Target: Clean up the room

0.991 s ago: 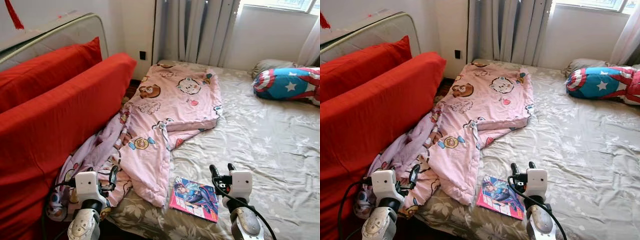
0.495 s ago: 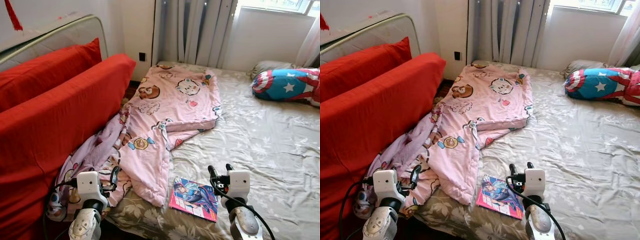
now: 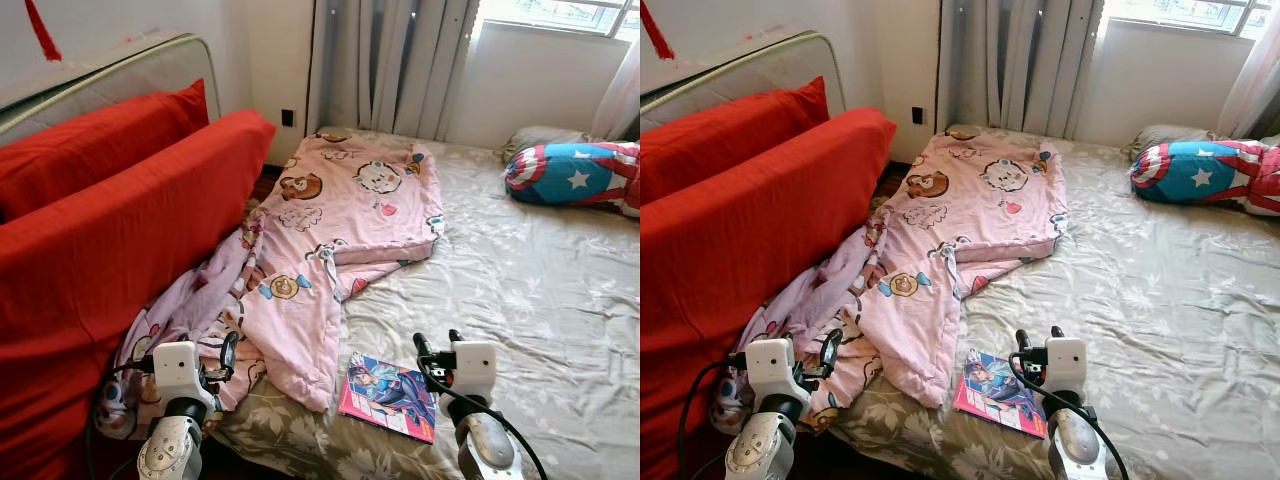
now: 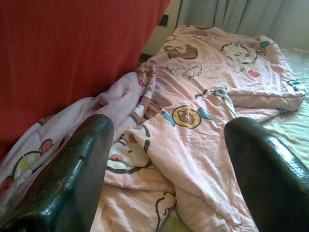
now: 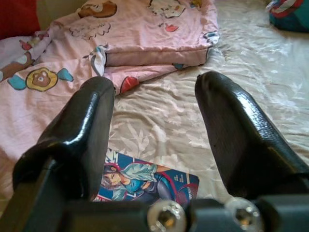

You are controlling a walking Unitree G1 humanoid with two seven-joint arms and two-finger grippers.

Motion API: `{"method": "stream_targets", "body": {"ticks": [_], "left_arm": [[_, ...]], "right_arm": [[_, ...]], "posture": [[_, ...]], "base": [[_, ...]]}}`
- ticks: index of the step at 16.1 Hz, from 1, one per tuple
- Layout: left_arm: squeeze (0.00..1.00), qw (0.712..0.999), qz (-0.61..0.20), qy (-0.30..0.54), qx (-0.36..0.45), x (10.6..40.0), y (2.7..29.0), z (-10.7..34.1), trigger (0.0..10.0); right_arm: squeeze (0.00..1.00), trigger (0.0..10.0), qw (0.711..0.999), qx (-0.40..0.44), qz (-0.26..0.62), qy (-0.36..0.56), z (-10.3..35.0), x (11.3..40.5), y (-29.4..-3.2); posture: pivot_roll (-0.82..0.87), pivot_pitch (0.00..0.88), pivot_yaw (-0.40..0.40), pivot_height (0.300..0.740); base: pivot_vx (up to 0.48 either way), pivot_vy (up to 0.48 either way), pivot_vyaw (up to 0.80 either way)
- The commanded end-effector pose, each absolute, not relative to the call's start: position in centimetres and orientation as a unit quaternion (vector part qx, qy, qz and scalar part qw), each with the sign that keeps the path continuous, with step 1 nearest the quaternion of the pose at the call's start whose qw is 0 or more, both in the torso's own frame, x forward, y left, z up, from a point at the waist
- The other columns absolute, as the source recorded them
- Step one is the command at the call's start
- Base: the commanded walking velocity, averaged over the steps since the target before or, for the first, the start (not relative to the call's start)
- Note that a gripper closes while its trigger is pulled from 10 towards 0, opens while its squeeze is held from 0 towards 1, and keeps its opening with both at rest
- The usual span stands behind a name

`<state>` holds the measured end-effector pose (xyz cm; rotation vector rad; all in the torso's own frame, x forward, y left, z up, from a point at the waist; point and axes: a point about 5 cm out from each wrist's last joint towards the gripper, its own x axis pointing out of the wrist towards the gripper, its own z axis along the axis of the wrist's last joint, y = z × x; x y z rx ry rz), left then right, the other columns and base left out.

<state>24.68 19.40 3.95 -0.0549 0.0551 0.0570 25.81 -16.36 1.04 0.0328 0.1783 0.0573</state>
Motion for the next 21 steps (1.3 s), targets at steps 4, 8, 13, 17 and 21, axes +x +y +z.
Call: {"method": "stream_targets", "body": {"ticks": [4, 8, 13, 17, 21], "left_arm": [[0.00, 0.999, 0.024, 0.032, -0.025, 24.80, 19.26, 4.04, 10.0], [0.00, 0.999, 0.024, 0.034, -0.026, 24.71, 19.20, 4.05, 10.0], [0.00, 0.999, 0.023, 0.039, -0.026, 24.64, 19.12, 3.99, 10.0], [0.00, 0.999, 0.020, 0.042, -0.026, 24.60, 18.93, 3.90, 10.0], [0.00, 0.998, 0.021, 0.043, -0.028, 24.58, 18.82, 3.84, 10.0]], "right_arm": [[0.00, 10.0, 0.995, 0.028, 0.034, 0.085, 1.08, 25.96, -16.25], [0.00, 10.0, 0.995, 0.032, 0.035, 0.089, 0.88, 25.88, -16.15], [0.00, 10.0, 0.994, 0.034, 0.043, 0.096, 0.57, 25.69, -15.61], [0.00, 10.0, 0.994, 0.030, 0.043, 0.099, 0.59, 25.89, -15.55], [0.00, 10.0, 0.993, 0.029, 0.046, 0.101, 0.56, 25.95, -15.55]], "posture": [[0.04, 0.000, -0.068, 0.677], [0.04, 0.000, -0.068, 0.677], [0.04, 0.000, -0.067, 0.657], [0.04, 0.000, -0.070, 0.657], [0.04, 0.000, -0.074, 0.657]], "base": [[0.000, 0.000, 0.00], [0.000, 0.000, 0.00], [0.000, 0.000, 0.00], [0.000, 0.000, 0.00], [0.000, 0.000, 0.00]]}}
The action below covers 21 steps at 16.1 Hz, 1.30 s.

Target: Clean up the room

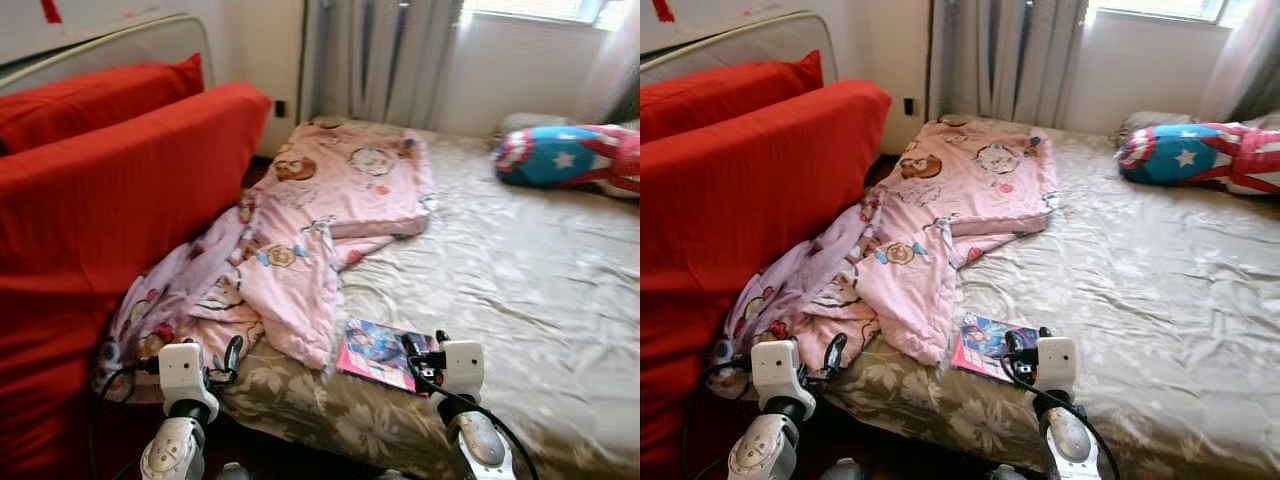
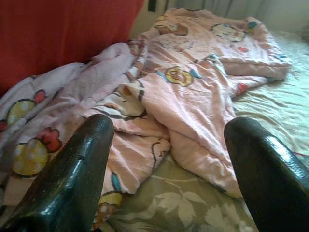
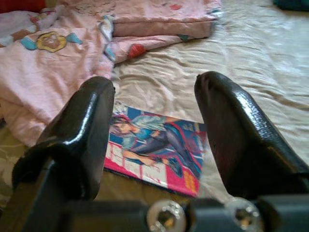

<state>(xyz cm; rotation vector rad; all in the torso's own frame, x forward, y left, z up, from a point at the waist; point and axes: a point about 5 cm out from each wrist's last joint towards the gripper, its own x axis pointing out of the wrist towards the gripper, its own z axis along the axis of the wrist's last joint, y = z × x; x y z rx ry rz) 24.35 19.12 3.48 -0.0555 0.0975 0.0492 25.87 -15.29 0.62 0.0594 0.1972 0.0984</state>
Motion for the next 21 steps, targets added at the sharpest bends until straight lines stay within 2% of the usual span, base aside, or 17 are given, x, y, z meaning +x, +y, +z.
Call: {"method": "stream_targets", "body": {"ticks": [1, 4, 8, 21], "left_arm": [[0.00, 0.998, 0.021, 0.043, -0.028, 24.57, 18.79, 3.84, 10.0], [0.00, 0.998, 0.021, 0.044, -0.028, 24.53, 18.79, 3.83, 10.0], [0.00, 0.998, 0.020, 0.046, -0.028, 24.44, 18.79, 3.80, 10.0], [0.00, 0.998, 0.013, 0.046, -0.032, 24.43, 18.71, 3.93, 10.0]], "right_arm": [[0.00, 10.0, 0.993, 0.029, 0.046, 0.102, 0.55, 25.96, -15.56], [0.00, 10.0, 0.992, 0.022, 0.048, 0.117, 0.23, 25.93, -15.44], [0.00, 10.0, 0.992, 0.025, 0.051, 0.116, 0.19, 25.89, -15.29], [0.00, 10.0, 0.992, 0.028, 0.051, 0.114, 0.05, 25.72, -15.17]], "posture": [[0.04, 0.000, -0.074, 0.657], [0.04, 0.000, -0.075, 0.657], [0.05, 0.000, -0.073, 0.626], [0.05, 0.000, -0.067, 0.626]], "base": [[0.000, 0.000, 0.00], [0.000, 0.000, 0.00], [0.000, 0.000, 0.00], [0.000, 0.000, 0.00]]}}
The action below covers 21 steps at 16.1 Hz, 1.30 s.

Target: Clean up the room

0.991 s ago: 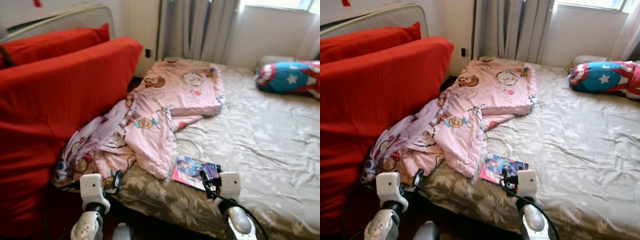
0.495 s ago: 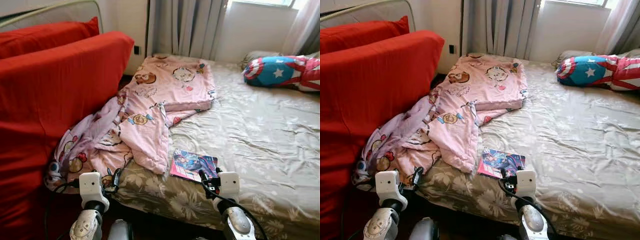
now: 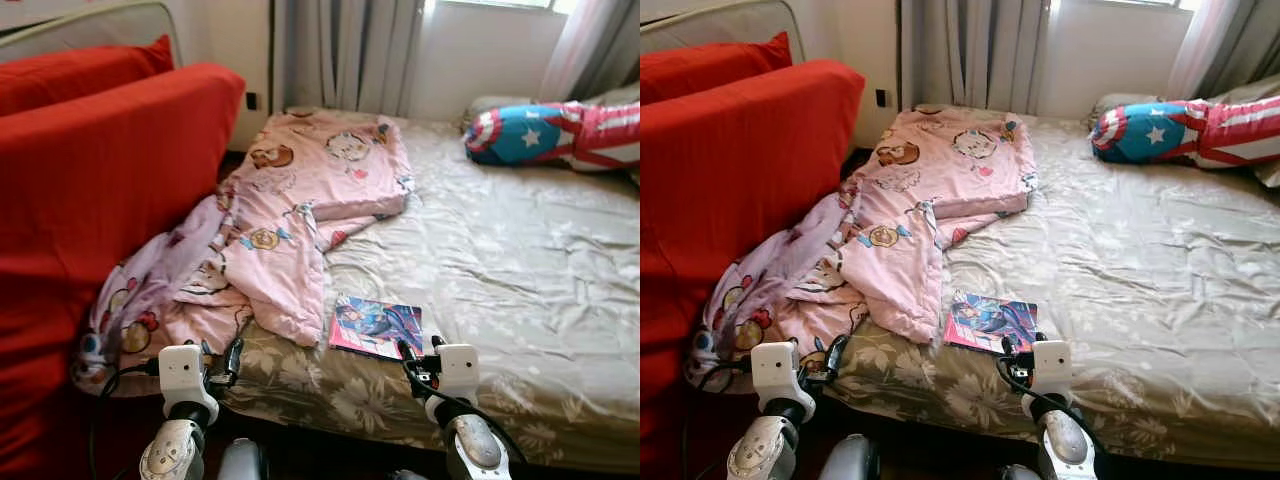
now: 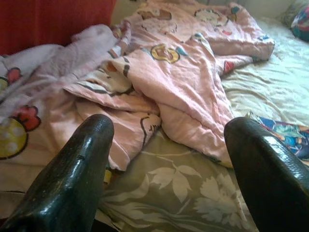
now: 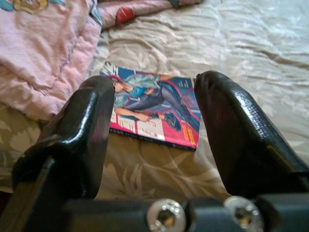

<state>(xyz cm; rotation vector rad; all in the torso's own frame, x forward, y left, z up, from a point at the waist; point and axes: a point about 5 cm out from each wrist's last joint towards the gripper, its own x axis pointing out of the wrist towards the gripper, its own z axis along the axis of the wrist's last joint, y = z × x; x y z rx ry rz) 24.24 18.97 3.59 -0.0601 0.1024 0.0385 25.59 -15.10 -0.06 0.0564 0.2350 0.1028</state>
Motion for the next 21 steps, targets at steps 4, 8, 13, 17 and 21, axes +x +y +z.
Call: {"method": "stream_targets", "body": {"ticks": [4, 8, 13, 17, 21], "left_arm": [[0.00, 0.999, 0.011, 0.043, -0.031, 24.50, 18.68, 4.05, 10.0], [0.00, 0.999, 0.010, 0.043, -0.030, 24.52, 18.61, 4.05, 10.0], [0.00, 0.999, 0.007, 0.043, -0.033, 24.51, 18.45, 4.06, 10.0], [0.00, 0.999, 0.005, 0.043, -0.031, 24.52, 18.44, 4.09, 10.0], [0.00, 0.999, 0.004, 0.042, -0.030, 24.55, 18.45, 4.12, 10.0]], "right_arm": [[0.00, 10.0, 0.994, 0.023, 0.052, 0.098, 0.41, 25.83, -15.21], [0.00, 10.0, 0.993, 0.034, 0.046, 0.102, 0.35, 25.81, -15.22], [0.00, 10.0, 0.993, 0.031, 0.048, 0.101, 0.35, 25.76, -15.23], [0.00, 10.0, 0.993, 0.030, 0.051, 0.101, 0.38, 25.79, -15.12], [0.00, 10.0, 0.993, 0.023, 0.061, 0.099, 0.41, 25.70, -14.84]], "posture": [[0.05, 0.000, -0.065, 0.626], [0.05, 0.000, -0.065, 0.626], [0.05, 0.000, -0.065, 0.626], [0.05, 0.000, -0.064, 0.626], [0.05, 0.000, -0.062, 0.626]], "base": [[0.000, 0.000, 0.20], [0.000, 0.000, 0.20], [0.000, 0.000, 0.00], [0.186, 0.000, 0.00], [0.253, 0.000, 0.40]]}}
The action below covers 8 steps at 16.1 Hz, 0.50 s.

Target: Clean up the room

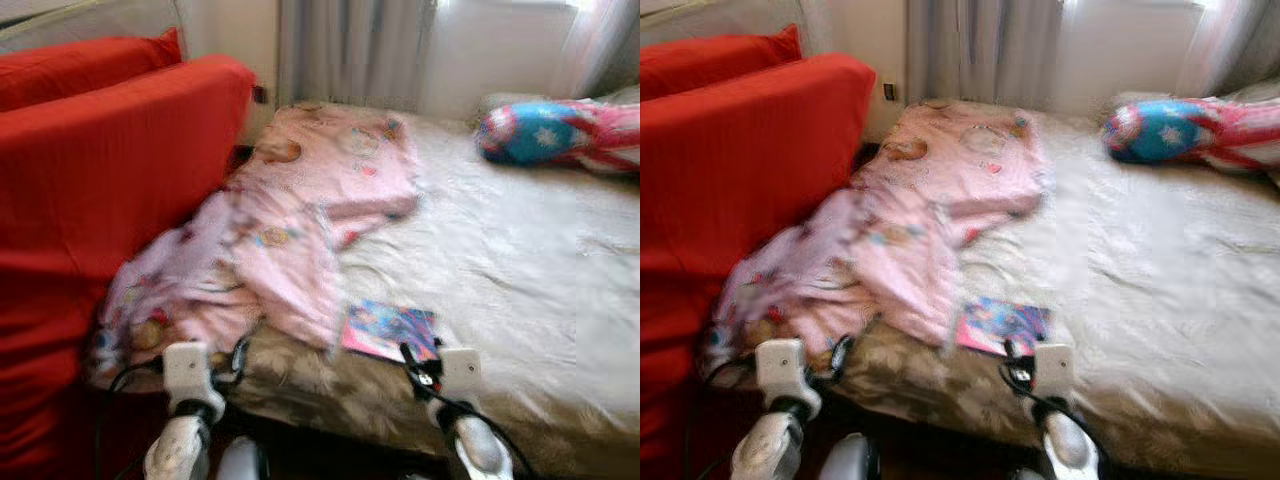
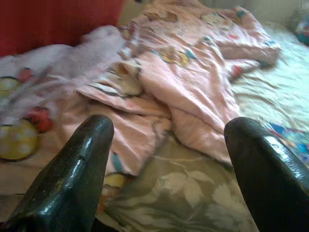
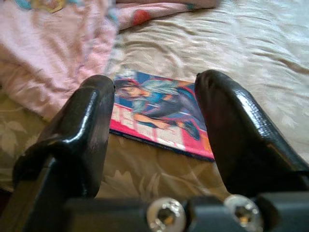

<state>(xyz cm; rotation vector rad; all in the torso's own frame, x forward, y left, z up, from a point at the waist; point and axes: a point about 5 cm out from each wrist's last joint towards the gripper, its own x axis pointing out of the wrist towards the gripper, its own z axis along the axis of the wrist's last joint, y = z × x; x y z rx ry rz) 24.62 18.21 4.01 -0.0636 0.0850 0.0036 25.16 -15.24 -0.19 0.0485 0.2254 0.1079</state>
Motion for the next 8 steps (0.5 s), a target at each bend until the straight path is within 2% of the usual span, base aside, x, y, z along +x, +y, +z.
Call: {"method": "stream_targets", "body": {"ticks": [1, 8], "left_arm": [[0.00, 0.999, 0.003, 0.042, -0.029, 24.54, 18.43, 4.12, 10.0], [0.00, 0.999, 0.003, 0.041, -0.029, 24.44, 18.42, 4.10, 10.0]], "right_arm": [[0.00, 10.0, 0.993, 0.024, 0.061, 0.098, 0.43, 25.67, -14.81], [0.00, 10.0, 0.993, 0.024, 0.053, 0.100, 0.41, 25.70, -14.95]], "posture": [[0.05, 0.000, -0.061, 0.626], [0.05, 0.000, -0.061, 0.626]], "base": [[0.262, 0.000, 0.46], [0.274, 0.000, 0.00]]}}
